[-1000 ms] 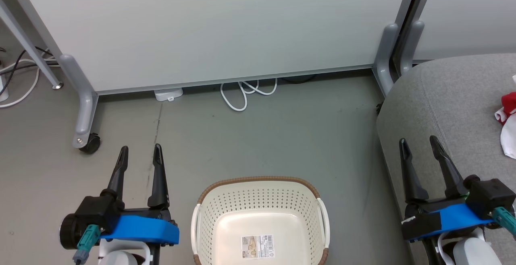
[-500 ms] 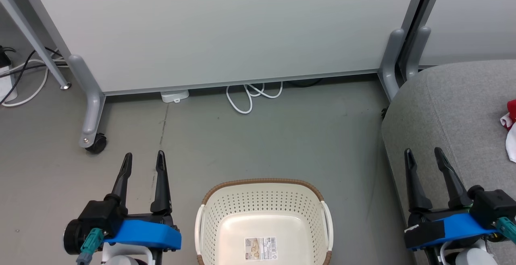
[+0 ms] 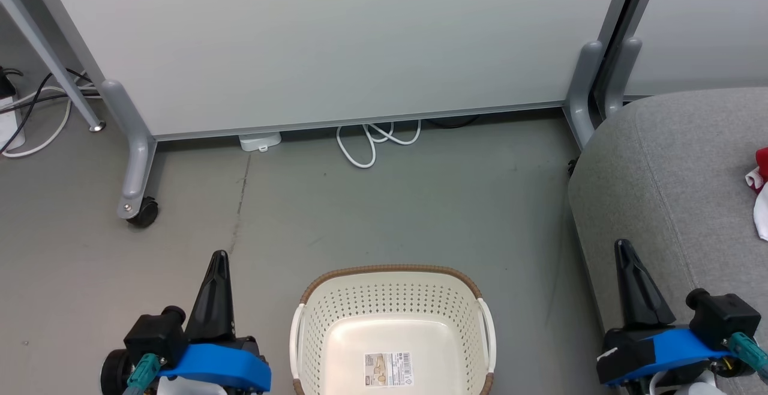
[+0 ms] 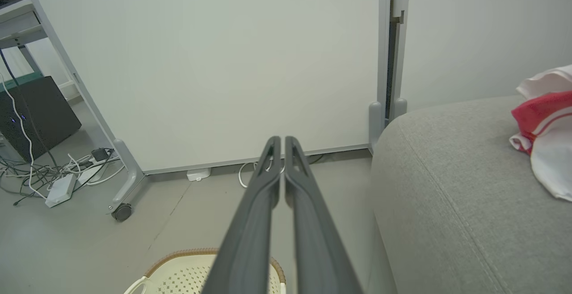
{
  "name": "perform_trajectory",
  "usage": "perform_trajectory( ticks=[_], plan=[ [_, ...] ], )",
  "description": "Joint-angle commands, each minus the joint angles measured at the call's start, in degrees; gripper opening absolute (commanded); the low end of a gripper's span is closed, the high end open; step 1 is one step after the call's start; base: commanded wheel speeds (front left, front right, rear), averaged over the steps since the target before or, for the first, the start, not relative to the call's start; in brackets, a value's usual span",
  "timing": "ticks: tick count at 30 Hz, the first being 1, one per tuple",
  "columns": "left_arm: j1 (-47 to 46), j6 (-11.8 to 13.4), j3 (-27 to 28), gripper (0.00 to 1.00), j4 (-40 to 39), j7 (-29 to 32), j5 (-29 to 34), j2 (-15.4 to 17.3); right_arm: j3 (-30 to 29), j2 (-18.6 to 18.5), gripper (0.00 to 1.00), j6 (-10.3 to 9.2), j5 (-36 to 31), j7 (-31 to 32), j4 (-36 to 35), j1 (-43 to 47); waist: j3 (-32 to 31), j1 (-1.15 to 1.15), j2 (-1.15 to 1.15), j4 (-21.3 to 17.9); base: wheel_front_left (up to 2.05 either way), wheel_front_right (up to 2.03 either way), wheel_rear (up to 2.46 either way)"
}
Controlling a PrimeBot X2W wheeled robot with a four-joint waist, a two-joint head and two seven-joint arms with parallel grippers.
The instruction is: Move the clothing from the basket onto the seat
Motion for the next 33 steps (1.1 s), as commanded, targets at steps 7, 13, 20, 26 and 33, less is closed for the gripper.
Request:
perform_trajectory(
  ticks=[7,13,20,26,33],
  plan=[
    [-0.8,-0.2,1.2,0.0,-0.5,2.1,-7.7,0.0,-0.6,0.1,0.0,0.0,7.8,2.2,-0.3,-0.6,-0.2,0.0,0.0,-0.2,0.0,0.0,0.0],
    [-1.0,-0.4,2.0,0.0,-0.6,3.7,-13.8,0.0,-0.9,0.2,0.0,0.0,13.9,3.7,-0.4,-0.6,-0.3,0.0,0.0,-0.5,0.0,0.0,0.0],
    [-1.3,-0.6,2.9,0.0,-0.8,5.5,-20.4,0.0,-1.2,0.2,0.0,0.0,20.6,5.5,-0.4,-0.8,-0.5,0.0,0.0,-0.7,0.0,0.0,0.0],
    [-1.5,-0.8,3.6,0.0,-0.9,6.9,-25.6,0.0,-1.4,0.3,0.0,0.0,25.9,6.8,-0.4,-0.9,-0.7,0.0,0.0,-0.9,0.0,0.0,0.0],
    [-1.7,-1.0,4.4,0.0,-0.9,8.4,-31.3,0.0,-1.7,0.4,0.0,0.0,31.6,8.4,-0.4,-1.1,-0.8,0.0,0.0,-1.2,0.0,0.0,0.0]
  ],
)
